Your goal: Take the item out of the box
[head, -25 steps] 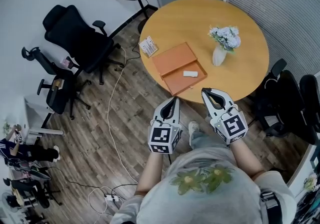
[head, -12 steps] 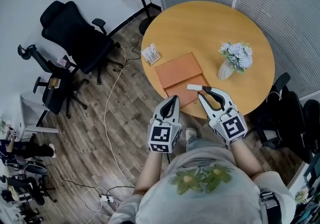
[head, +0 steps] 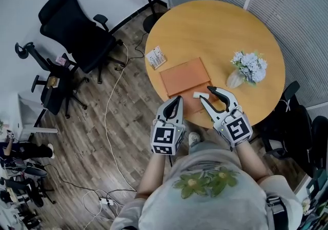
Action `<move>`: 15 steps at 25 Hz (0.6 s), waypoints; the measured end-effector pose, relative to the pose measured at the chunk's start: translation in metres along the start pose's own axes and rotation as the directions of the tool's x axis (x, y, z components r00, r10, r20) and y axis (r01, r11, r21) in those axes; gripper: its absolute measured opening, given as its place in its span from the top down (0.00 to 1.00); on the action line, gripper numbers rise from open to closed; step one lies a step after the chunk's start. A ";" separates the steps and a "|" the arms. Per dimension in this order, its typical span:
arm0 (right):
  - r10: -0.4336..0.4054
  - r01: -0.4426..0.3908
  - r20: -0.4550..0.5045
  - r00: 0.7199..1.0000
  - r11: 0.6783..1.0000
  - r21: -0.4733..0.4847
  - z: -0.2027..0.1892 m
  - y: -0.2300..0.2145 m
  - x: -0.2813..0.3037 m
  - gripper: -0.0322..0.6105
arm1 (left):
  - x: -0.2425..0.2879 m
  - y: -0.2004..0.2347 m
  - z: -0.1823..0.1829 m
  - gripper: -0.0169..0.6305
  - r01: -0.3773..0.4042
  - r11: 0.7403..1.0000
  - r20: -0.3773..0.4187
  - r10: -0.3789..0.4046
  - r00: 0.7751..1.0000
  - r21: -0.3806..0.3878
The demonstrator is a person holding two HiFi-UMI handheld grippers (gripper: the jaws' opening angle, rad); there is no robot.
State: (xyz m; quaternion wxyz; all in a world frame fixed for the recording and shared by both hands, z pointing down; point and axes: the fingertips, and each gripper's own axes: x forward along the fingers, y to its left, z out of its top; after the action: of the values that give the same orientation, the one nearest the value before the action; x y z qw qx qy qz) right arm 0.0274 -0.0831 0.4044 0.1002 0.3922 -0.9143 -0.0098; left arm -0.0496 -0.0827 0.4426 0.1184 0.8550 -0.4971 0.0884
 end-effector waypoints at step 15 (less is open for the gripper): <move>0.086 -0.094 -0.191 0.978 0.995 -0.031 -0.060 -0.013 0.030 0.72 | 0.025 0.023 -0.007 0.97 -0.031 0.999 -0.030 0.031 0.999 -0.020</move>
State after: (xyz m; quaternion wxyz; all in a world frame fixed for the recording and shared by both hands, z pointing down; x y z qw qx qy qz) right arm 0.0282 -0.1098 0.4669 0.1947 0.3476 -0.9171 0.0137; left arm -0.0571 -0.1122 0.4586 0.1333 0.8445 -0.5094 0.0978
